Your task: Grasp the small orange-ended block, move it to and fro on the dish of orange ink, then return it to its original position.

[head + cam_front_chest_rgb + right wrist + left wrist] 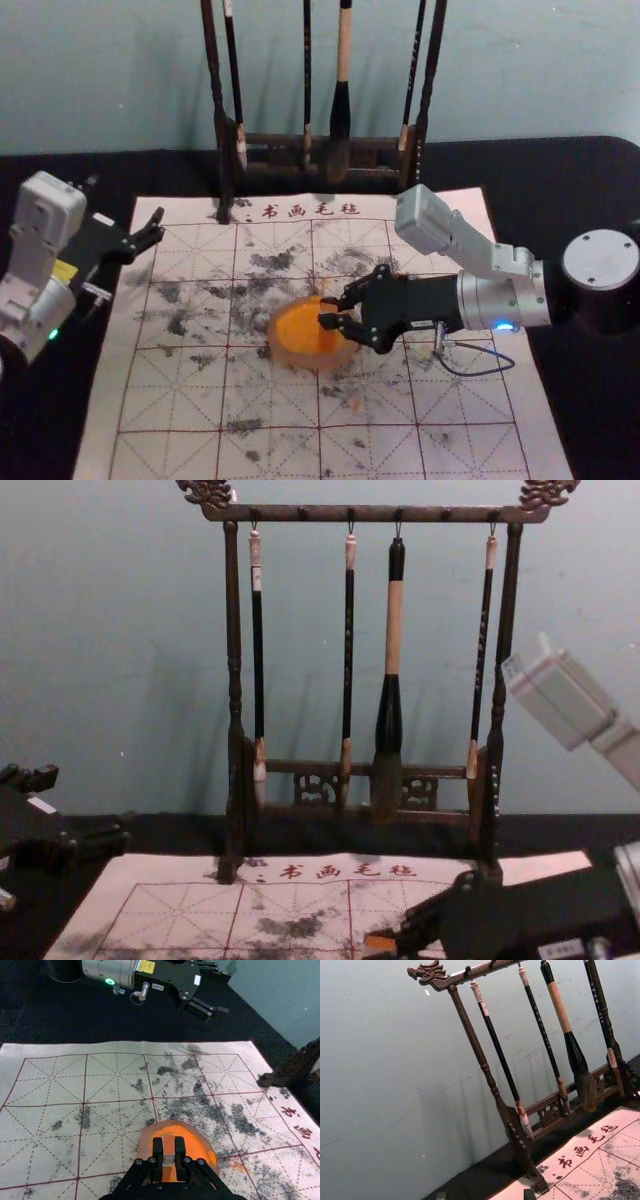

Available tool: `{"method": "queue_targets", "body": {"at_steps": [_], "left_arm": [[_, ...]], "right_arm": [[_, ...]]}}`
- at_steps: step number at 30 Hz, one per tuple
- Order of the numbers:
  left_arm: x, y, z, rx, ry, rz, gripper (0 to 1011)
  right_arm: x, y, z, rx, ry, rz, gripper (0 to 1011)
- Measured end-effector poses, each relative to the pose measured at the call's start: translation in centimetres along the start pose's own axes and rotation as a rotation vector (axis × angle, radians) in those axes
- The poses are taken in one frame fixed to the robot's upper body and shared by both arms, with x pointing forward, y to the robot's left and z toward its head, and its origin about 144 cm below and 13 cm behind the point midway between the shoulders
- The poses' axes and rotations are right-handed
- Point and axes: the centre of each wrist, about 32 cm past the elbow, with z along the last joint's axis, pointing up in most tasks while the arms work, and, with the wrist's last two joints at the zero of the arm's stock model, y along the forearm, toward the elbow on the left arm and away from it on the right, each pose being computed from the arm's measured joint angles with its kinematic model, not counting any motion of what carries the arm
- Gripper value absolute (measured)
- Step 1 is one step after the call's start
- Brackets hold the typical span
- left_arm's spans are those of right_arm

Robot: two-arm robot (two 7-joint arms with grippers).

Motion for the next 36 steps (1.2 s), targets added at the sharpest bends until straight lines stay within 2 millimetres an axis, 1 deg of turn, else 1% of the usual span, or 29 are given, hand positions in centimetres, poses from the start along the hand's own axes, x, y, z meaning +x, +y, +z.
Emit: {"method": "queue_targets", "body": {"at_steps": [10, 23, 29, 36], "left_arm": [[0.0, 0.0, 0.0, 0.000, 0.000, 0.000, 1002], [0.0, 0.0, 0.0, 0.000, 0.000, 0.000, 1001], [0.0, 0.0, 0.0, 0.000, 0.000, 0.000, 1001], [0.0, 0.0, 0.0, 0.000, 0.000, 0.000, 1001]], "right_arm": [[-0.3, 1.0, 0.4, 0.013, 0.002, 0.022, 124], [0.4, 2.5, 0.8, 0.023, 0.008, 0.012, 124], [0.7, 2.9, 1.0, 0.027, 0.009, 0.001, 124], [0.9, 2.9, 0.9, 0.023, 0.007, -0.010, 124]]}}
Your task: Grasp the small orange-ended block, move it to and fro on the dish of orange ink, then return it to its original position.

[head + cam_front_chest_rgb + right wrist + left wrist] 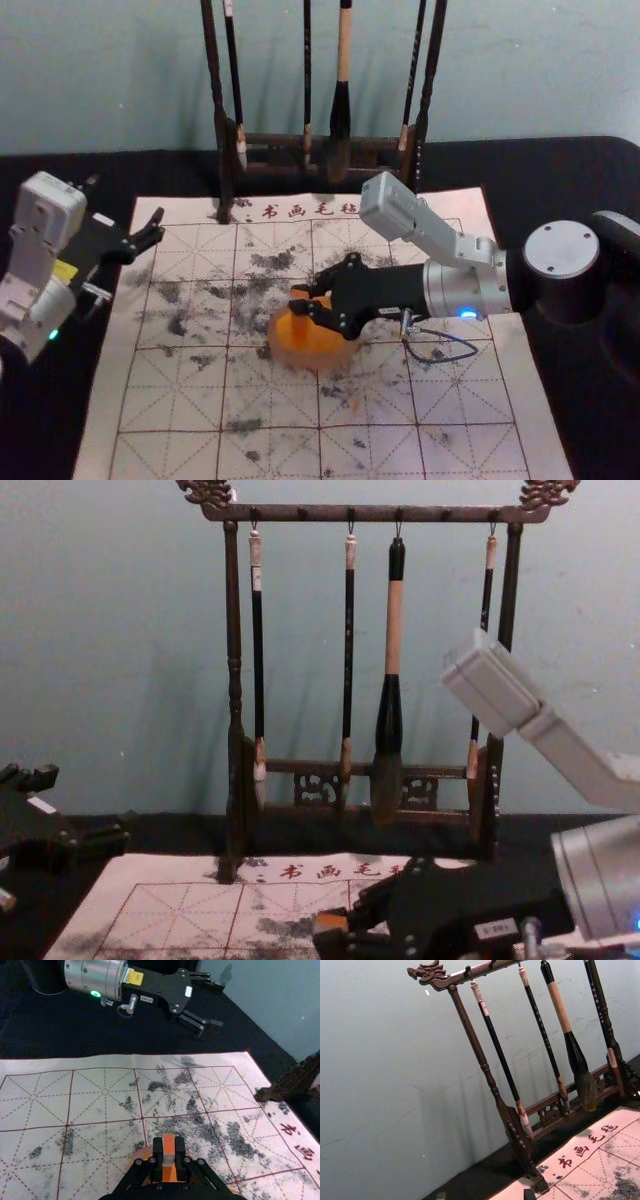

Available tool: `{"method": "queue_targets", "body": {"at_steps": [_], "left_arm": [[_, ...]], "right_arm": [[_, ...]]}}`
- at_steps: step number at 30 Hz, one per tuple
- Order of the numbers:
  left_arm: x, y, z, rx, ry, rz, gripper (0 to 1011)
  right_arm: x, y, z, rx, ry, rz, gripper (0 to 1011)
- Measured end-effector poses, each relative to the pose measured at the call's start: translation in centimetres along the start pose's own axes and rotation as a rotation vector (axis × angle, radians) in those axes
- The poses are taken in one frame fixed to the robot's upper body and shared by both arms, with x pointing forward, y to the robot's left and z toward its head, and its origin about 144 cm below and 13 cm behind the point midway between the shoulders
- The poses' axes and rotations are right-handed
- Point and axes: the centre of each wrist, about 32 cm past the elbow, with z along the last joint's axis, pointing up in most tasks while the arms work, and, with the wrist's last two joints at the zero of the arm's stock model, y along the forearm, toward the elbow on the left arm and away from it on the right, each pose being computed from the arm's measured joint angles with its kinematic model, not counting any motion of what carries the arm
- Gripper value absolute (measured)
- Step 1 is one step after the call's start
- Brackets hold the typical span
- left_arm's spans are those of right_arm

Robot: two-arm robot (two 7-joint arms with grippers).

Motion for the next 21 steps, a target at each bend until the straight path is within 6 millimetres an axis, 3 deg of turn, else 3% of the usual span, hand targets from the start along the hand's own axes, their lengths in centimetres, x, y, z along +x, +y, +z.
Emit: {"method": "queue_targets", "body": {"at_steps": [21], "left_arm": [[0.0, 0.0, 0.0, 0.000, 0.000, 0.000, 1001]], "right_arm": [[0.4, -1.4, -0.4, -0.009, 0.002, -0.039, 124]]}}
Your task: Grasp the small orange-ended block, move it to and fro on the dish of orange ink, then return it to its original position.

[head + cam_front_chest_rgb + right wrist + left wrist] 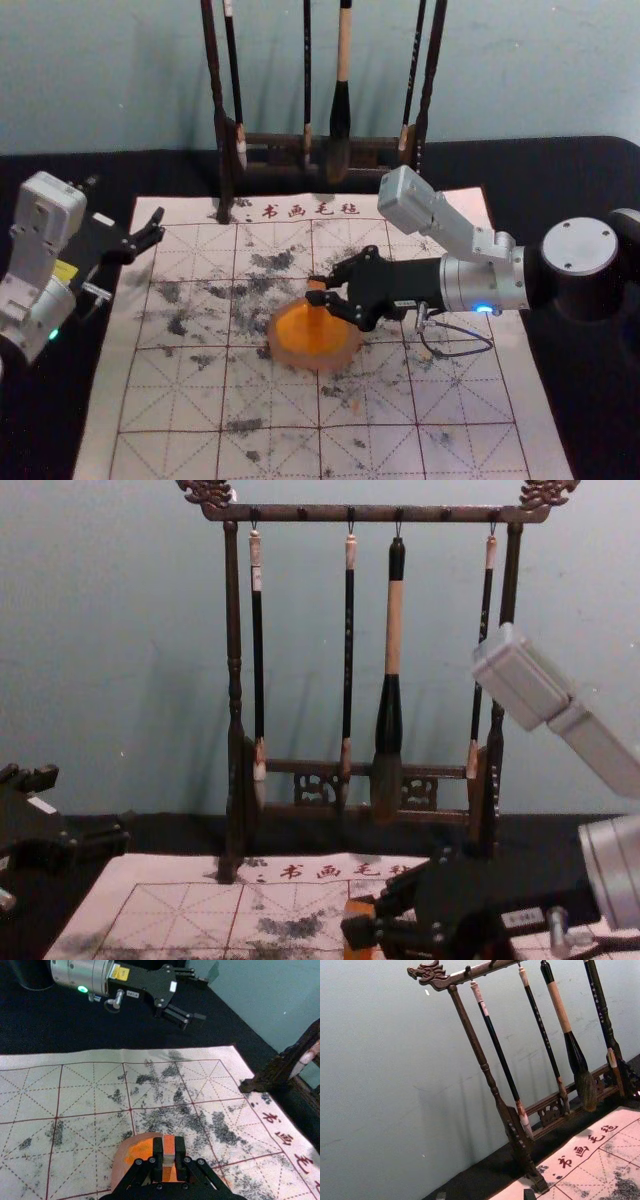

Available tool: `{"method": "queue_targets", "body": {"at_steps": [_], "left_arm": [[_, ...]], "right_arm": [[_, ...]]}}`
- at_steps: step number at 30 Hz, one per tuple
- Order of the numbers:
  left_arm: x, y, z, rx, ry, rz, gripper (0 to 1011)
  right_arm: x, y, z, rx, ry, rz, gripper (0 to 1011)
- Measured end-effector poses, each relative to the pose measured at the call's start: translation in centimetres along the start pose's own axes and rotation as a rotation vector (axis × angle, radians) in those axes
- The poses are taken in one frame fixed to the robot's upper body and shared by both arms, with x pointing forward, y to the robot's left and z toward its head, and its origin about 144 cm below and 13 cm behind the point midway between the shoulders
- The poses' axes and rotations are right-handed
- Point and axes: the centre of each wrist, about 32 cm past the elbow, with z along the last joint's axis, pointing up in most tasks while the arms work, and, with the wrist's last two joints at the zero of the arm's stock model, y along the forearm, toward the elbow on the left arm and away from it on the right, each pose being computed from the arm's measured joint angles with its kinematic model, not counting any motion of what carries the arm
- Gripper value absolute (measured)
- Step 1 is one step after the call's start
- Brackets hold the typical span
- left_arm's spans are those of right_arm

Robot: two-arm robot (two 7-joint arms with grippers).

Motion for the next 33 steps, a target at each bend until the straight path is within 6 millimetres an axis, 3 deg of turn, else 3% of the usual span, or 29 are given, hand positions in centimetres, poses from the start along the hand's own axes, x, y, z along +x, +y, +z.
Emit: {"method": "queue_targets", "body": {"at_steps": [11, 24, 33], "left_arm": [[0.0, 0.0, 0.0, 0.000, 0.000, 0.000, 1001], [0.0, 0.0, 0.0, 0.000, 0.000, 0.000, 1001], [0.0, 0.0, 0.0, 0.000, 0.000, 0.000, 1001]], "right_arm": [[-0.2, -1.1, 0.9, 0.055, 0.087, -0.062, 124], [-2.2, -5.1, 2.7, 0.160, 0.278, -0.301, 124], [-4.1, -7.3, 2.7, 0.196, 0.322, -0.427, 124]]}}
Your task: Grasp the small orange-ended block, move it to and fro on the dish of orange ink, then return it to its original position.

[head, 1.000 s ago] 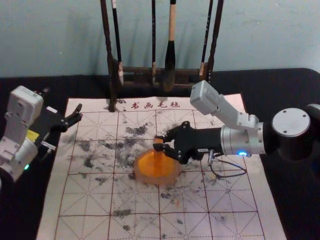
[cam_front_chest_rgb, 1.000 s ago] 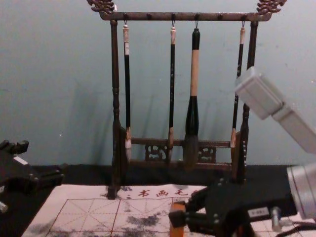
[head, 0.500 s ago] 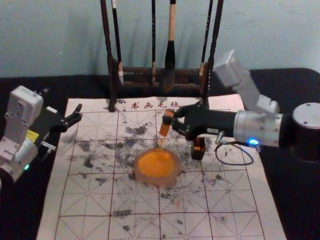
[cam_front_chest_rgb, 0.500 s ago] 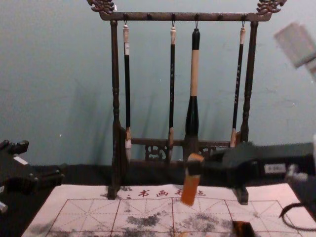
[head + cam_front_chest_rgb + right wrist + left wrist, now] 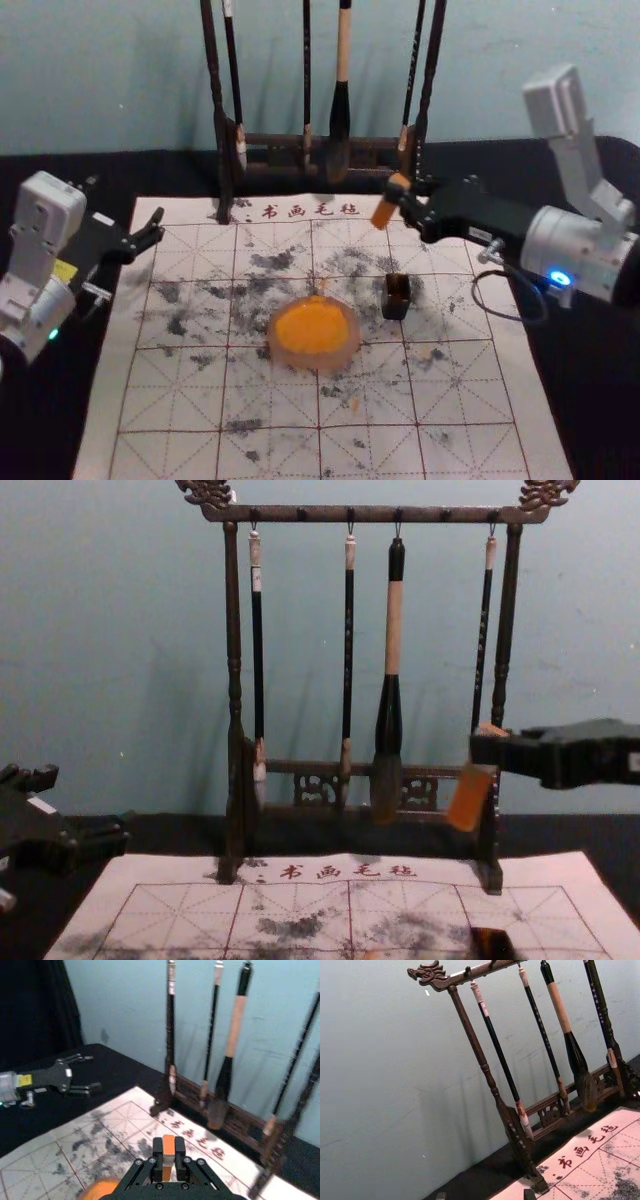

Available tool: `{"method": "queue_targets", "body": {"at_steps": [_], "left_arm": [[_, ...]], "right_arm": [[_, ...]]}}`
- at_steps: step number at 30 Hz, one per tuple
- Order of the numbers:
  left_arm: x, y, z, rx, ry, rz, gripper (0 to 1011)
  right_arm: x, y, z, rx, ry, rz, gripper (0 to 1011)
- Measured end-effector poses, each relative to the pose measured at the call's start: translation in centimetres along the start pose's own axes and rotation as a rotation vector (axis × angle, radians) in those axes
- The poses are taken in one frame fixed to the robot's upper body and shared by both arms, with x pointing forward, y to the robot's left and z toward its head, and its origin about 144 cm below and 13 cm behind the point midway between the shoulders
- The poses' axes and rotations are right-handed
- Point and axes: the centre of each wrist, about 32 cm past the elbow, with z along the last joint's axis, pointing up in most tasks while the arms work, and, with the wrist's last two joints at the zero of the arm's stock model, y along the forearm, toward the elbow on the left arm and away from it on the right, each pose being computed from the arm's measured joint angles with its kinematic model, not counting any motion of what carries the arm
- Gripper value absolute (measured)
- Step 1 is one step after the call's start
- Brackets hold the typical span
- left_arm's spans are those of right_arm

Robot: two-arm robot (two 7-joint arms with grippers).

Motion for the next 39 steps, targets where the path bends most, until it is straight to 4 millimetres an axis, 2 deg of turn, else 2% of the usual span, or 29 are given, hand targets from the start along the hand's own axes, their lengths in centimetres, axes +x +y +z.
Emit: {"method": "queue_targets", "body": {"at_steps": [5, 14, 23, 39], "left_arm": [[0.0, 0.0, 0.0, 0.000, 0.000, 0.000, 1001], [0.0, 0.0, 0.0, 0.000, 0.000, 0.000, 1001], [0.0, 0.0, 0.0, 0.000, 0.000, 0.000, 1001], [0.0, 0.0, 0.0, 0.000, 0.000, 0.000, 1001]], "right_arm": [[-0.5, -1.3, -0.9, -0.016, 0.000, -0.042, 124], [-1.4, -2.6, -2.7, -0.054, -0.004, -0.076, 124], [-2.2, -2.8, -4.1, -0.068, -0.010, -0.096, 124], [-2.6, -2.3, -4.8, -0.082, -0.001, -0.089, 124]]}}
